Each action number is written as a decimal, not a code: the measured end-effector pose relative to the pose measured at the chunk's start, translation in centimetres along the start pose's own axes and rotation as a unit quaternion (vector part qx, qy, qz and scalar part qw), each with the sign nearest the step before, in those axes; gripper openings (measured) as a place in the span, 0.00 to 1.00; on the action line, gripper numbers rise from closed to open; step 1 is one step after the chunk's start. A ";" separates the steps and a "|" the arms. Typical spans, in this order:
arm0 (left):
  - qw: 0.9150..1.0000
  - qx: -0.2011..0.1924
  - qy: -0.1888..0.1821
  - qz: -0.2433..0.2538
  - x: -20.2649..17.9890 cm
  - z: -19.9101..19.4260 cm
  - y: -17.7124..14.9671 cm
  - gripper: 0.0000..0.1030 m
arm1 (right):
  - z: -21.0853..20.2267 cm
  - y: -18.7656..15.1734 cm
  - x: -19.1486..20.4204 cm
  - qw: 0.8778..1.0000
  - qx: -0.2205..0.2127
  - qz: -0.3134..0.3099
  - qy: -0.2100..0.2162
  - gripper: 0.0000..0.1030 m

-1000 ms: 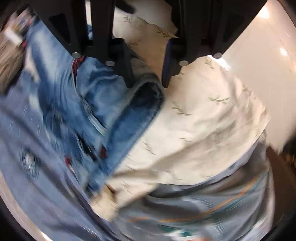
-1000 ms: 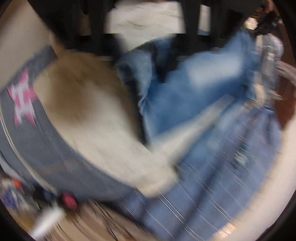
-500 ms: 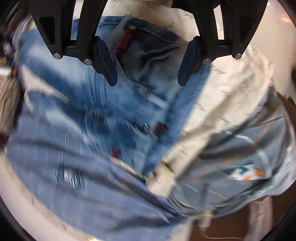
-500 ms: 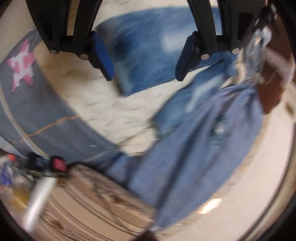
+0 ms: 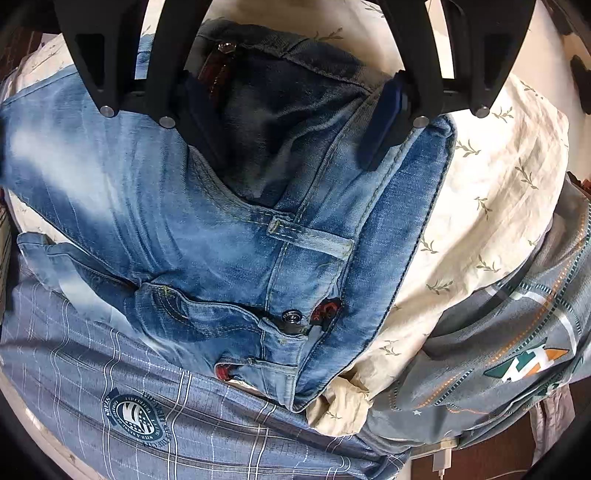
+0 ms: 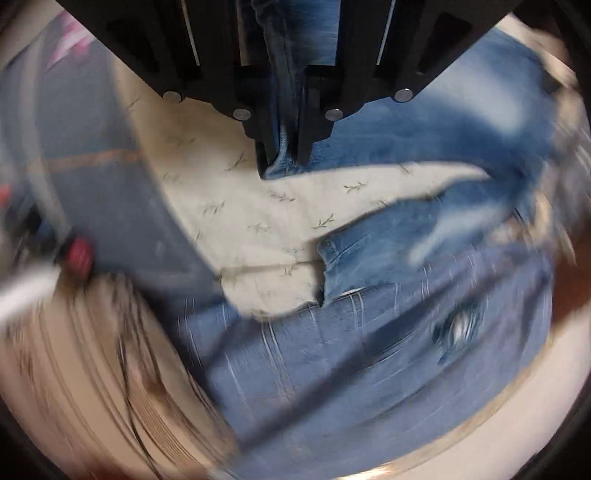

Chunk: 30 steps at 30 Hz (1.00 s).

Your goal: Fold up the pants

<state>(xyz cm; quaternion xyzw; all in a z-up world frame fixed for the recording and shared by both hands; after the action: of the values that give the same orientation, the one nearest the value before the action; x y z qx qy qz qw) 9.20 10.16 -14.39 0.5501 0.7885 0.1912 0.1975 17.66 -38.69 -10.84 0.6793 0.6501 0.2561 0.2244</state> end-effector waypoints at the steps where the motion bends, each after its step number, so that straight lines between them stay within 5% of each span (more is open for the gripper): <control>1: 1.000 -0.002 0.003 0.001 0.0 0.0 0.0 0.73 | 1.8 -1.3 -0.3 0.999 0.039 -0.007 -0.007 0.11; 3: 1.000 -0.003 0.006 0.005 0.1 -0.1 0.0 0.73 | 1.9 -2.1 -1.3 0.999 0.037 0.022 0.002 0.15; 7: 1.000 -0.004 0.004 0.007 0.2 -0.2 0.0 0.74 | -3.2 -0.6 -2.5 0.994 -0.039 0.099 0.031 0.59; 9: 1.000 -0.004 0.007 0.006 0.1 -0.2 0.0 0.74 | -5.7 -0.5 -1.0 0.990 -0.054 0.099 0.084 0.59; 12: 1.000 -0.004 0.010 0.005 0.0 -0.1 -0.1 0.74 | -5.6 -2.8 0.8 0.985 -0.018 0.099 0.138 0.62; 14: 1.000 -0.002 0.009 0.005 -0.1 -0.1 -0.1 0.75 | -1.4 -6.9 0.7 0.982 0.083 0.106 0.130 0.68; 15: 1.000 -0.001 0.008 0.005 -0.1 -0.1 -0.1 0.75 | -0.5 -7.3 0.4 0.978 0.095 0.124 0.139 0.69; 22: 0.997 -0.037 -0.046 -0.055 -0.2 -2.4 2.8 0.75 | -4.5 0.7 1.4 0.982 0.004 0.106 0.157 0.67; 30: 0.996 -0.063 -0.027 -0.058 0.6 -0.5 9.2 0.75 | 3.7 8.5 1.3 0.963 0.025 0.195 0.183 0.67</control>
<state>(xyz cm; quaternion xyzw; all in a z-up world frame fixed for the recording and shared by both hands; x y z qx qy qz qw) 16.06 13.64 -9.25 0.4946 0.8000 0.2136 0.2640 26.60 -37.79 -8.21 0.7401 0.5410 0.3984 0.0307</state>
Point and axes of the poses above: each gripper's, at about its wrist camera, not at the fingertips, and z roughly the way its jaws point, x to its left, y to its top, the point moved 10 cm from there along z, roughly the way its jaws point, and after that the axes turned 1 degree about -z, right-handed, at the moved point
